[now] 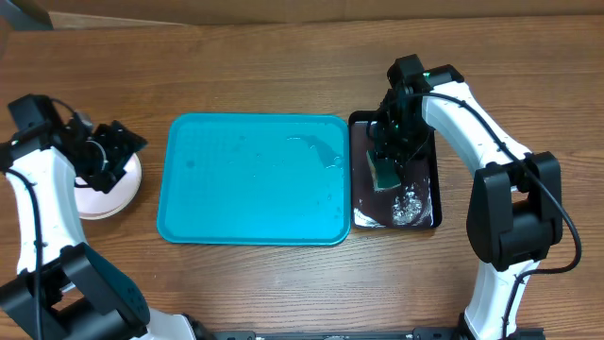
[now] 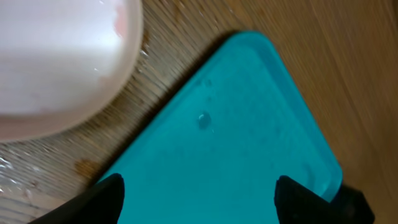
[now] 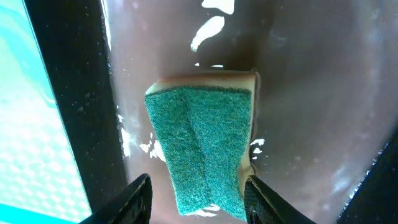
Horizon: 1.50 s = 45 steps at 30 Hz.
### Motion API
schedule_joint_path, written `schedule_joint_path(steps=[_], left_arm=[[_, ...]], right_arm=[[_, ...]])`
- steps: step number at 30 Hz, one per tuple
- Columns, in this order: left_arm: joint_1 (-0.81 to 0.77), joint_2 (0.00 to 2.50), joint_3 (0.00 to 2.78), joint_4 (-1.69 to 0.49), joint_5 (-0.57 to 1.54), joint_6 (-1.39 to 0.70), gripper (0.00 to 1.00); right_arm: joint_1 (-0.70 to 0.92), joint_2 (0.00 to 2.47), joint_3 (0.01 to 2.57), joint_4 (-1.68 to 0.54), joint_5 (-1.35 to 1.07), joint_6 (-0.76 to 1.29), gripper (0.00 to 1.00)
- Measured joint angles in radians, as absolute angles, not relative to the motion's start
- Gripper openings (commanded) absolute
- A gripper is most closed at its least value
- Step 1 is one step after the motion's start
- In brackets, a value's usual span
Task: Clean dirty plates on tray and stack at the side
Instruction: 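Lower the sponge into the black tray and release it with the right gripper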
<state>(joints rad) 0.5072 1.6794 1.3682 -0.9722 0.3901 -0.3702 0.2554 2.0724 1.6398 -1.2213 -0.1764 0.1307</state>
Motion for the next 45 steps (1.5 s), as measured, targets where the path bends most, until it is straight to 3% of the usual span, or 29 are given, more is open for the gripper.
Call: schedule_joint_path(steps=[4,5,8,9,10,22,45], left_arm=[[0.437,1.675,1.368,-0.992,0.392,-0.315,0.79],[0.416,1.675,1.368,-0.991,0.393,-0.294,0.79],[0.349,1.675,1.368,-0.982,0.393,-0.229,0.80],[0.329,1.675,1.368,-0.980,0.393,-0.210,0.93],[0.300,1.675,1.368,-0.979,0.393,-0.183,1.00],[0.087,1.675,1.368,-0.979,0.394,-0.119,1.00],[0.072,1.675,1.368,-0.979,0.393,-0.119,1.00]], right_arm=[[0.242,2.072,1.702,-1.229,-0.176,0.136,0.75],[0.236,2.072,1.725,-1.218,-0.176,0.135,1.00],[0.215,2.072,1.776,-1.181,-0.176,0.130,1.00],[0.208,2.072,1.783,-1.176,-0.175,0.130,1.00],[0.202,2.072,1.786,-1.176,-0.176,0.130,1.00],[0.191,2.073,1.786,-1.179,-0.176,0.130,1.00],[0.191,2.073,1.786,-1.180,-0.176,0.130,1.00]])
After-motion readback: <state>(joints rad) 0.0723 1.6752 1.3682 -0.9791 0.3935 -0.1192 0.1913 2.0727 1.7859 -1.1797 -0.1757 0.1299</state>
